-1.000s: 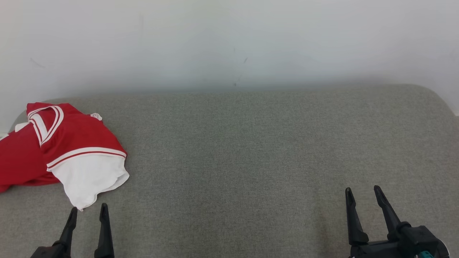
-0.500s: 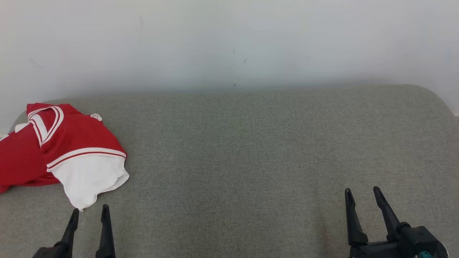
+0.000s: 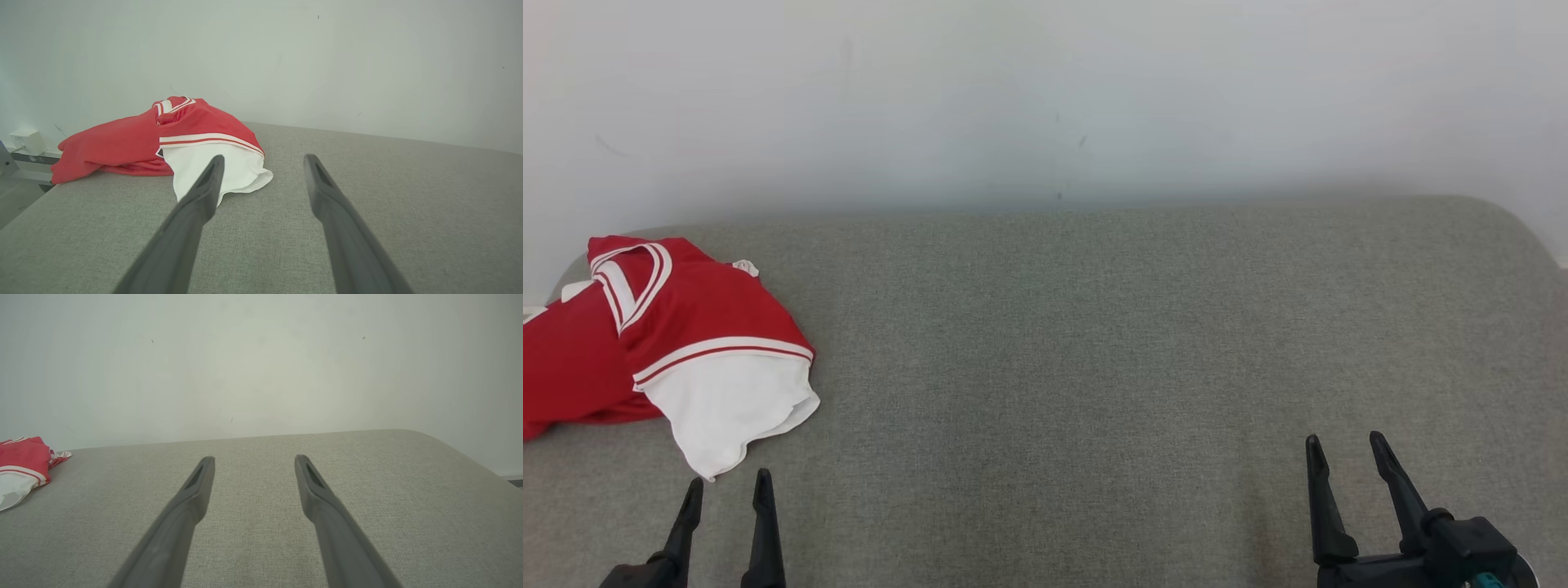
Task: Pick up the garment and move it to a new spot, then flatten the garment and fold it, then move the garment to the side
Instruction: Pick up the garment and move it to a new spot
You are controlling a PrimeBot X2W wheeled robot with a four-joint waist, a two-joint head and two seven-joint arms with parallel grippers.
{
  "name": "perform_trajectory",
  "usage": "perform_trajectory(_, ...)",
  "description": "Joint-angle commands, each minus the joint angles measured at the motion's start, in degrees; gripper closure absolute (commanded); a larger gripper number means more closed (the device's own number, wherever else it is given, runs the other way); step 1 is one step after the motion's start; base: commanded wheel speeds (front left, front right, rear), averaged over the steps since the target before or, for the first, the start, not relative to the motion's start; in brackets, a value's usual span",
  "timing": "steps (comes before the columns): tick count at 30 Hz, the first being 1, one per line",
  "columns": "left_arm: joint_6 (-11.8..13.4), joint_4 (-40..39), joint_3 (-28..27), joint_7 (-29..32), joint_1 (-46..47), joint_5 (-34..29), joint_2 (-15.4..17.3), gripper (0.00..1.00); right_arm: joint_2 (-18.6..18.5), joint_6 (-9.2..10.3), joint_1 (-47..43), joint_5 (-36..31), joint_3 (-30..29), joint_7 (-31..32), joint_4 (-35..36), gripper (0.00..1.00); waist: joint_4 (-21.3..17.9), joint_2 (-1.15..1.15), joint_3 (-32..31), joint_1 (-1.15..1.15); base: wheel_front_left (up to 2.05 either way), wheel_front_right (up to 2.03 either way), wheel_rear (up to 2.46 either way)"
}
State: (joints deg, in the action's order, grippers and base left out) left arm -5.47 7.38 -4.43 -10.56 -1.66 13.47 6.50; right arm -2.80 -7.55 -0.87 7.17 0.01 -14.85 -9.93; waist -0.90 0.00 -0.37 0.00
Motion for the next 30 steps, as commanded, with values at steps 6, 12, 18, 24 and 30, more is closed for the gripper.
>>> perform_trajectory(6,0.3,0.1,0.3,-0.3,-0.5,0.3,0.4,0.0,-0.1,0.12,-0.1,0.4,-0.2,0.3,0.0,0.0,0.6,0.0,0.0,0.0,0.0,0.0,0.0)
perform_trajectory(12,0.8,0.4,0.5,-0.3,-0.1,0.5,0.9,0.0,-0.2,0.12,-0.4,0.9,0.5,0.4,-0.3,0.0,3.3,0.0,0.2,0.0,0.0,0.0,0.0)
perform_trajectory(18,1.2,0.7,0.2,-0.4,0.2,0.9,1.3,0.0,-0.1,0.12,-0.3,1.5,0.4,0.3,-0.7,0.0,7.0,0.0,0.4,0.0,0.0,0.0,0.0)
perform_trajectory(24,1.4,1.2,0.3,-0.5,0.6,1.1,1.8,0.0,-0.1,0.12,-0.2,1.7,0.8,0.2,-1.2,0.0,11.4,0.0,0.6,0.0,0.0,0.0,0.0)
perform_trajectory(30,1.8,1.8,0.4,-0.7,0.6,1.2,2.1,0.0,-0.2,0.12,-0.2,1.9,1.0,0.0,-1.7,0.0,16.0,0.0,0.5,0.0,0.0,0.0,0.0)
